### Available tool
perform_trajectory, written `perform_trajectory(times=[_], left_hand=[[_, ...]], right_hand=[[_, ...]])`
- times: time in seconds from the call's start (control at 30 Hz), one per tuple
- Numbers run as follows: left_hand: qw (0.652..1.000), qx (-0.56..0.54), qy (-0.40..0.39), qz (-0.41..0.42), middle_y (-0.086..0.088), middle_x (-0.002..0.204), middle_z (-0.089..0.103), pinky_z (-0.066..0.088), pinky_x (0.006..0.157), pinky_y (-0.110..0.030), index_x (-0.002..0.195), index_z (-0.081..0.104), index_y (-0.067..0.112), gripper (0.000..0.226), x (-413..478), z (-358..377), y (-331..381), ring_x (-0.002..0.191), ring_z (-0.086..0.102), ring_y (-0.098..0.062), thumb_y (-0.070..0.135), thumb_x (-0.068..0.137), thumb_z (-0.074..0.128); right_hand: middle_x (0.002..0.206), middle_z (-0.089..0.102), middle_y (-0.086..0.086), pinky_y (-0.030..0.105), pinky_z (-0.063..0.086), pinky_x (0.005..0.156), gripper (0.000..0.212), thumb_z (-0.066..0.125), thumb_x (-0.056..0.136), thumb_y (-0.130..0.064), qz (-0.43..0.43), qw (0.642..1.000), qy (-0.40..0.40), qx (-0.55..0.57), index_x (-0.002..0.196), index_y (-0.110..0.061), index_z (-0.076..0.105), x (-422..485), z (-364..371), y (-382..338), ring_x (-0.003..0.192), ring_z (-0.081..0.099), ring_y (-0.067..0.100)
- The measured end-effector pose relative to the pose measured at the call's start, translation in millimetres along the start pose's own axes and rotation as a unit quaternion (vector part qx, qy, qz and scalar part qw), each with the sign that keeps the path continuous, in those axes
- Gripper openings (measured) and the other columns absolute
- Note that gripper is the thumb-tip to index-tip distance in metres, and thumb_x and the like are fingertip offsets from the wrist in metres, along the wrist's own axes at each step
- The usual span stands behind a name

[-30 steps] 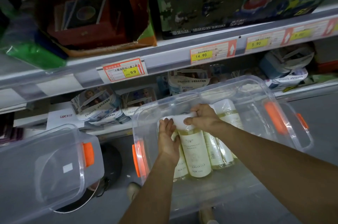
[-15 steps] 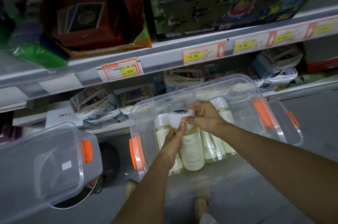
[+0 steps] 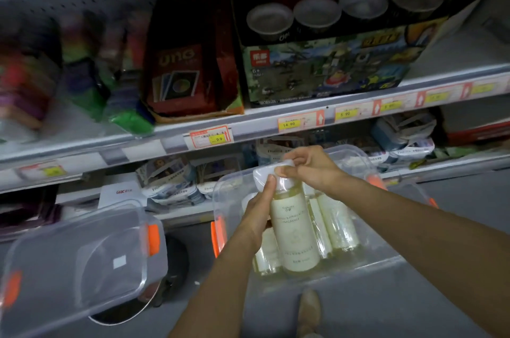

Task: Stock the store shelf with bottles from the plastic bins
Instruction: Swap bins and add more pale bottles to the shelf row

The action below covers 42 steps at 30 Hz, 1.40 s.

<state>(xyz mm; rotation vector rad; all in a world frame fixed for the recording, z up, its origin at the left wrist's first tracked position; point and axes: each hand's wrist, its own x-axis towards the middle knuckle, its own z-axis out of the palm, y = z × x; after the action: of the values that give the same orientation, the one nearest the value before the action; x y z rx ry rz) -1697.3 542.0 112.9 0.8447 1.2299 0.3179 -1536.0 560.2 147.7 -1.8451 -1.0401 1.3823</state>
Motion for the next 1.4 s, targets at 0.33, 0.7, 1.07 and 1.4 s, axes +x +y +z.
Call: perform_trajectory(times=[0.33,0.7,1.07,1.4], left_hand=[[0.989,-0.123,0.017,0.084,-0.005,0.118,0.073,0.051,0.102,-0.047,0.129,0.065,0.027,0.082,-87,-18,77,0.113,0.068,-0.023,0.081,0.067,0.06],[0.971,-0.178,0.035,0.156,-0.018,0.108,0.074,0.057,0.082,-0.043,0.122,0.068,0.013,0.067,-177,-34,162,0.087,0.072,-0.027,0.067,0.087,0.051],[0.95,-0.208,0.03,0.233,-0.017,0.111,0.074,0.059,0.079,-0.04,0.121,0.069,0.008,0.073,-245,-71,227,0.102,0.072,-0.03,0.07,0.085,0.053],[0.935,-0.241,0.037,0.257,-0.017,0.11,0.074,0.055,0.088,-0.044,0.122,0.066,0.008,0.074,-293,-135,280,0.104,0.07,-0.03,0.072,0.085,0.053]], right_hand=[[0.094,0.075,0.008,0.023,0.053,0.073,0.027,0.083,0.078,-0.018,-0.086,0.995,-0.045,-0.003,0.101,-0.009,0.073,-55,-1,-128,0.088,0.071,0.016],[0.116,0.07,0.02,0.044,0.052,0.095,0.032,0.074,0.087,-0.021,-0.163,0.979,-0.087,0.084,0.116,-0.009,0.068,-119,2,-221,0.095,0.066,0.025],[0.121,0.07,0.01,0.049,0.049,0.101,0.065,0.034,0.094,-0.07,-0.091,0.974,-0.149,0.145,0.123,-0.021,0.066,-143,26,-257,0.114,0.065,0.03],[0.106,0.075,0.015,0.054,0.051,0.098,0.069,0.03,0.094,-0.069,-0.099,0.961,-0.16,0.203,0.118,-0.016,0.067,-170,81,-311,0.101,0.071,0.034]])
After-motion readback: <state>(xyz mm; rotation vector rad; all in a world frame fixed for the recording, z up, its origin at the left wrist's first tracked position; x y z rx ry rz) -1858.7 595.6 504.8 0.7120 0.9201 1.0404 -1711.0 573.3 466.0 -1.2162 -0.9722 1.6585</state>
